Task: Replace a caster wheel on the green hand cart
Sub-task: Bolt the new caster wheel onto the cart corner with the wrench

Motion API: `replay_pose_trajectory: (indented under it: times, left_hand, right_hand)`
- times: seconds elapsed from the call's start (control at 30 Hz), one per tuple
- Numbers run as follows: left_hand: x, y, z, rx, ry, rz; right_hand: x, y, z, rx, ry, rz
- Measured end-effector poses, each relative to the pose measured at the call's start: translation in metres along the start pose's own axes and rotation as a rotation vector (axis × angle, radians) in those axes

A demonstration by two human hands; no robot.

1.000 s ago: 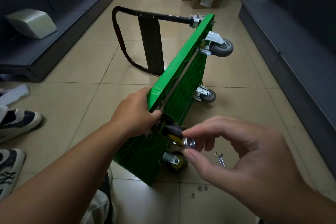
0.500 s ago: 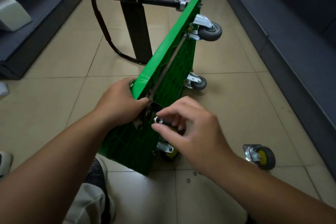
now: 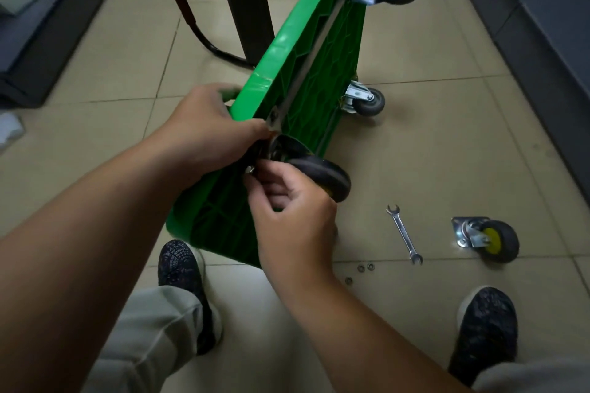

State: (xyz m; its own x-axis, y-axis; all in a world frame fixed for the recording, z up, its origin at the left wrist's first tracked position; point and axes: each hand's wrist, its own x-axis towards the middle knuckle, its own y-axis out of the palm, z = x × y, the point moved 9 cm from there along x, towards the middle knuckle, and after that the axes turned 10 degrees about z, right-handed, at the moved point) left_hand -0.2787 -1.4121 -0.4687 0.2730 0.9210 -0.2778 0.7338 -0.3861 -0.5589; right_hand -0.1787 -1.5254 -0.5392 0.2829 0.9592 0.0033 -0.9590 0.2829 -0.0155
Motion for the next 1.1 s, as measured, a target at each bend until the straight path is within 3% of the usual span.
replay_pose_trajectory:
  times: [0.37,0.7,0.9,1.1]
  left_hand:
    - [0.002,0.001,0.0,0.039,-0.013,-0.008]
    - [0.003,0.0,0.002,0.097,0.005,-0.01]
    - [0.003,-0.002,0.002,0.133,0.017,-0.023]
    - [0.004,-0.002,0.002,0.14,0.02,-0.025]
  right_hand:
    - [0.005,-0.006,0.009,-0.098,-0.166,-0.015]
    - [0.018,-0.003,0.01,-0.165,-0.044,0.159]
    - [0.014,-0.002,0.008,0.052,-0.006,0.094]
    - [0.016,-0.004,-0.001,0.027,0.013,0.17]
